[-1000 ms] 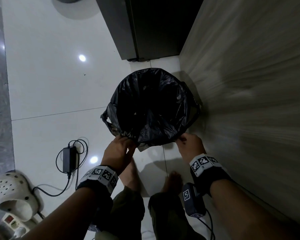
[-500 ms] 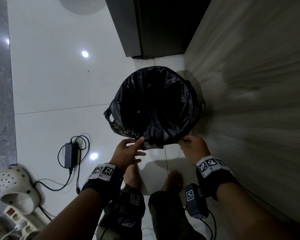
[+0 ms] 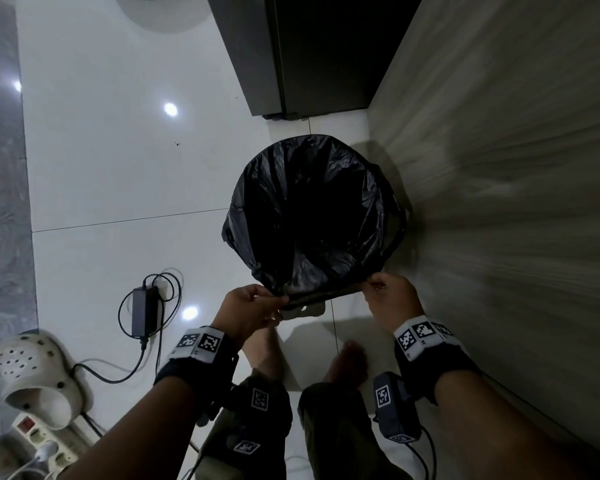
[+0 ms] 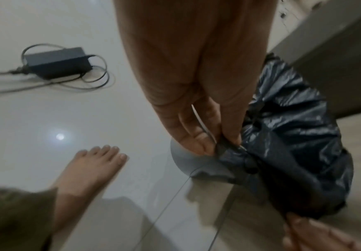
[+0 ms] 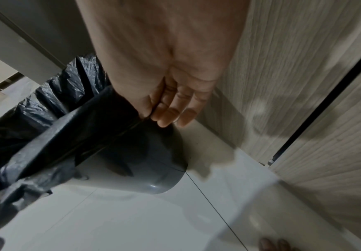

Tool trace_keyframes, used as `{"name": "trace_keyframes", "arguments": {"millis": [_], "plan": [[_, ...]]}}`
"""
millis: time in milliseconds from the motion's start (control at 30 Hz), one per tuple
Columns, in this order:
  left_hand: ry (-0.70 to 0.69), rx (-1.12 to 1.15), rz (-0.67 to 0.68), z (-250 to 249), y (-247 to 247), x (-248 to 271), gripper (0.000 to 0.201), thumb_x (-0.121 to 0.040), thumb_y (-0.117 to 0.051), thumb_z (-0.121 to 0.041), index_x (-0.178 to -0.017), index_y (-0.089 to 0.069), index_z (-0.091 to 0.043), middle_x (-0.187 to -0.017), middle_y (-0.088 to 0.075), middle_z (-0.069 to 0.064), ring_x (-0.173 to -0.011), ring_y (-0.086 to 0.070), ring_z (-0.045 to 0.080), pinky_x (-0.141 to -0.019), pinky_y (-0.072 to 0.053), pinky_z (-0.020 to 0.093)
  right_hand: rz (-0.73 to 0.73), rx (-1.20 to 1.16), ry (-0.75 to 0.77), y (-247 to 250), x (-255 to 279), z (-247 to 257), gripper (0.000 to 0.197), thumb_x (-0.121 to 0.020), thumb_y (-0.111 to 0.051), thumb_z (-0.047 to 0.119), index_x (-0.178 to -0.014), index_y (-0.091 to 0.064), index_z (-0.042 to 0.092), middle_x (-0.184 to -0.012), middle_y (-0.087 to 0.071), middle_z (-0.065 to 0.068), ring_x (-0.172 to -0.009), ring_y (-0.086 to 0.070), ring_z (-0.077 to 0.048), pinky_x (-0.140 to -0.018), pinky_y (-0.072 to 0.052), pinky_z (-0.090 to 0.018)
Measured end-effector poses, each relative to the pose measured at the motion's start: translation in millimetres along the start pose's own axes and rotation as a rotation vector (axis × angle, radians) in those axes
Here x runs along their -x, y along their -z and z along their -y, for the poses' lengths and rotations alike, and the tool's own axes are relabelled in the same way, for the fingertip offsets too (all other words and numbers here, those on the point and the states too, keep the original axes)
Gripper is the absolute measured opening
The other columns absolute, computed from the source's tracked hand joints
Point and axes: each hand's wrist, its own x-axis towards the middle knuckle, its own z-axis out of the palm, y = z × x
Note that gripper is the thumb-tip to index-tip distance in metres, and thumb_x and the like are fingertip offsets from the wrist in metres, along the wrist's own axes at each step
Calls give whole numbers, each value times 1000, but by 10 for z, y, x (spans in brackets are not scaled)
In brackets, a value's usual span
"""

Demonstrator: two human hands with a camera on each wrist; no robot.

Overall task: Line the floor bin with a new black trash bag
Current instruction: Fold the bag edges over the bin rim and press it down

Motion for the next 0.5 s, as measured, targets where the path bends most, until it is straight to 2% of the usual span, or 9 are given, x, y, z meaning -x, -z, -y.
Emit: {"name": "trace_keyframes", "arguments": {"millis": [67,167,200,267,333,400,433,500], "plan": [[5,-54,-19,42,-19,-37,21,-77,-70,0,-65,-53,-5,-42,-63,1,-41,-60,10,-49,-53,22,-6,32,-2,-22,-34,-25,13,-88,-60,14,-76,-66,13,-67,-63,1,-65,-60,-16,-53,-40,-18],[-7,-60,-67,72,-71,-139,8,-81,-63,4,-75,-59,0,-42,-64,-1,-38,-58,8,-45,-50,20,-41,63,-4,-79,-140,-26,17,-87,-57,9,-79,-66,-3,-74,-68,-16,-68,-62,-30,-58,-46,-28],[-16,-62,-86,66,-88,-170,8,-83,-59,5,-77,-60,0,-43,-65,-2,-38,-58,7,-44,-49,21,-53,70,-4,-105,-184,-29,18,-87,-56,8,-78,-64,-6,-73,-67,-21,-67,-60,-33,-59,-44,-30],[-44,-106,-125,43,-108,-211,11,-84,-56,3,-78,-62,-5,-44,-66,-5,-38,-57,6,-44,-46,20,-51,83,-29,-128,-258,-31,21,-86,-55,9,-75,-62,-7,-70,-63,-22,-65,-56,-32,-60,-39,-29],[-103,-237,-176,12,-100,-205,10,-85,-54,-4,-85,-63,-6,-52,-70,-5,-46,-62,8,-49,-49,19,-16,91,-89,-77,-302,-24,21,-88,-53,11,-78,-64,-3,-74,-62,-17,-72,-57,-30,-63,-38,-28],[-188,-420,-281,8,-57,-170,17,-82,-52,-7,-96,-61,-7,-70,-71,7,-67,-64,23,-62,-48,30,-16,55,-155,53,-288,7,22,-91,-48,14,-93,-69,6,-90,-66,-14,-86,-59,-30,-70,-37,-27],[-253,-478,-366,2,-29,-120,19,-80,-51,-6,-98,-58,-7,-75,-66,11,-73,-59,28,-64,-42,32,-53,28,-188,133,-254,33,23,-92,-47,15,-101,-68,11,-97,-66,-12,-93,-59,-30,-73,-37,-27],[-476,-563,-561,-45,10,13,16,-77,-52,-7,-94,-53,-8,-81,-55,11,-81,-50,29,-70,-30,28,-219,-34,-172,282,-148,132,18,-91,-49,18,-100,-64,20,-103,-64,-7,-98,-60,-28,-75,-40,-30]]}}
